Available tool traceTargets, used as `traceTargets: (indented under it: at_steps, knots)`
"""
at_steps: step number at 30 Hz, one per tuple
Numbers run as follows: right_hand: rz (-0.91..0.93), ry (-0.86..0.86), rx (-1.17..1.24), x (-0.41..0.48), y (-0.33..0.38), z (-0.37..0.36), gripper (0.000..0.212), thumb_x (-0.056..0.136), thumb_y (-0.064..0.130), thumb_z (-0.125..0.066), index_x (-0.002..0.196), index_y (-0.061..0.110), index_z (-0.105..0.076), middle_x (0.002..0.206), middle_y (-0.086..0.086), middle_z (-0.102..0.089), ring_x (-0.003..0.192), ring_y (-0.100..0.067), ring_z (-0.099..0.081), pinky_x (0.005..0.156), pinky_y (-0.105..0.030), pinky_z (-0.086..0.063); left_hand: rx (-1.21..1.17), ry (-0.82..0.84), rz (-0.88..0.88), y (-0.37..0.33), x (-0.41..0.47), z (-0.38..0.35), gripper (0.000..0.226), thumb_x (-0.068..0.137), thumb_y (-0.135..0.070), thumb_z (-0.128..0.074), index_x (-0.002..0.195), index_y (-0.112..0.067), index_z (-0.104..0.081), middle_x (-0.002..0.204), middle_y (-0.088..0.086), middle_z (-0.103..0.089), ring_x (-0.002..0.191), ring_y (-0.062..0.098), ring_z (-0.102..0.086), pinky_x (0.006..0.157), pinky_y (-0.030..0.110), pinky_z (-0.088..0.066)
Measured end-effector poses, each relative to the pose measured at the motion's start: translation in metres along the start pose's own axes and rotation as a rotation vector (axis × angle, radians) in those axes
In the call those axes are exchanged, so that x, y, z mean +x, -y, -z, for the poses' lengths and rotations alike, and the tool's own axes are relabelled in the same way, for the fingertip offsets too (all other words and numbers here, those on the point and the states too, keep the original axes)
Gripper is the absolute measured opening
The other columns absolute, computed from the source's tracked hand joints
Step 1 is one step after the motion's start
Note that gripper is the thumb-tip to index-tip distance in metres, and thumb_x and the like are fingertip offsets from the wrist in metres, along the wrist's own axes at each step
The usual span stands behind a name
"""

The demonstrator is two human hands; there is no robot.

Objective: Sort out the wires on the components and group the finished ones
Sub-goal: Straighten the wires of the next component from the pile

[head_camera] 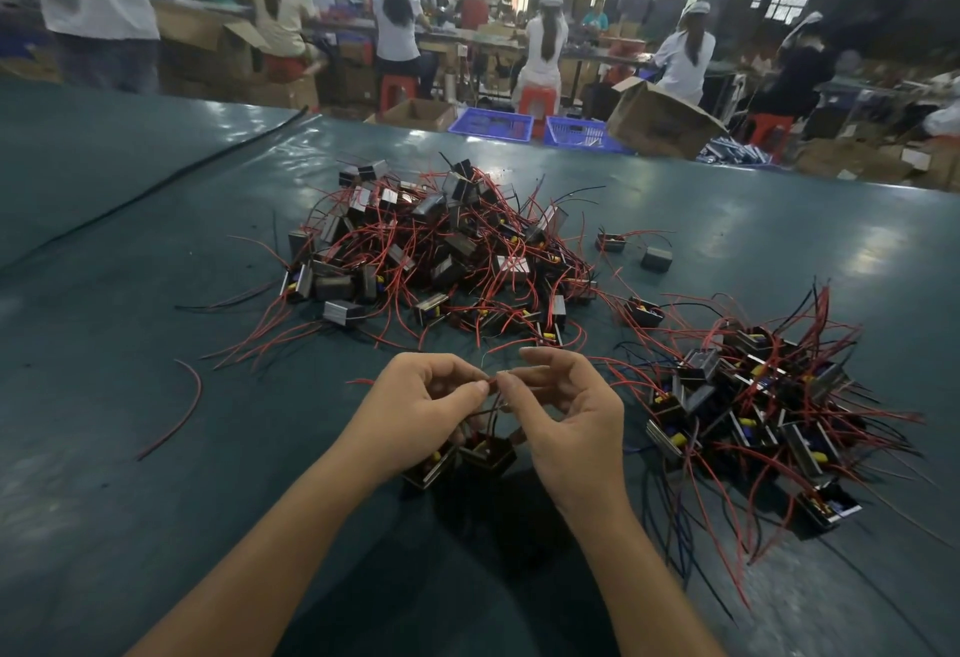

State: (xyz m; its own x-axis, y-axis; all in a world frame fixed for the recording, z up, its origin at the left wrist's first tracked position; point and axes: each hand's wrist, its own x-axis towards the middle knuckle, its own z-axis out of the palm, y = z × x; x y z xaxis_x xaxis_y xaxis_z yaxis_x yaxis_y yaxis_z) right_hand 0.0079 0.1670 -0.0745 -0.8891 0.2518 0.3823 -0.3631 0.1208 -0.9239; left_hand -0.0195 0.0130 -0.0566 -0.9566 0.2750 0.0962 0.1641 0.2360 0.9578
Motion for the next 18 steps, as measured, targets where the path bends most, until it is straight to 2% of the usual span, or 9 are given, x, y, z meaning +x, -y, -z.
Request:
traceTargets:
  at_steps: [4, 8, 14, 18]
  knots:
    - [-0.007, -0.002, -0.037, -0.0016, 0.0011, 0.0001, 0.021, 0.082, 0.010, -0.077, 0.096, 0.025, -0.068, 0.083, 0.007, -0.072, 0.074, -0.016, -0.069, 0.061, -0.048, -0.058, 0.018, -0.017, 0.000, 0.0030, 0.0003, -0.0011, 0.017, 0.092, -0.015, -0.063, 0.084, -0.027, -0.072, 0.062, -0.001, -0.070, 0.049, 0.011, -0.061, 0.046, 0.017, -0.046]
    - [-0.029, -0.020, -0.050, -0.0019, 0.0021, -0.0004, 0.018, 0.083, 0.011, -0.076, 0.092, 0.026, -0.070, 0.081, 0.008, -0.071, 0.072, -0.011, -0.067, 0.063, -0.051, -0.057, 0.033, -0.067, -0.004, 0.0043, 0.0010, -0.0011, 0.019, 0.093, -0.014, -0.061, 0.085, -0.028, -0.071, 0.059, -0.005, -0.067, 0.045, 0.008, -0.059, 0.044, 0.017, -0.045]
    - [0.016, 0.051, -0.092, -0.0010, 0.0003, 0.0019, 0.011, 0.084, 0.011, -0.074, 0.089, 0.021, -0.073, 0.082, 0.004, -0.070, 0.081, -0.018, -0.067, 0.067, -0.047, -0.058, -0.020, 0.051, 0.008, 0.0014, 0.0003, -0.0008, 0.009, 0.092, -0.018, -0.065, 0.090, -0.022, -0.073, 0.060, -0.003, -0.068, 0.043, 0.005, -0.055, 0.044, 0.014, -0.043]
    - [0.077, 0.056, -0.142, 0.0013, -0.0011, 0.0017, 0.016, 0.085, 0.009, -0.073, 0.085, 0.025, -0.068, 0.086, 0.003, -0.067, 0.080, -0.011, -0.062, 0.066, -0.024, -0.053, -0.024, 0.073, 0.005, 0.0001, 0.0002, 0.0006, 0.009, 0.092, -0.017, -0.065, 0.091, -0.021, -0.074, 0.059, -0.004, -0.067, 0.043, 0.005, -0.054, 0.045, 0.015, -0.043]
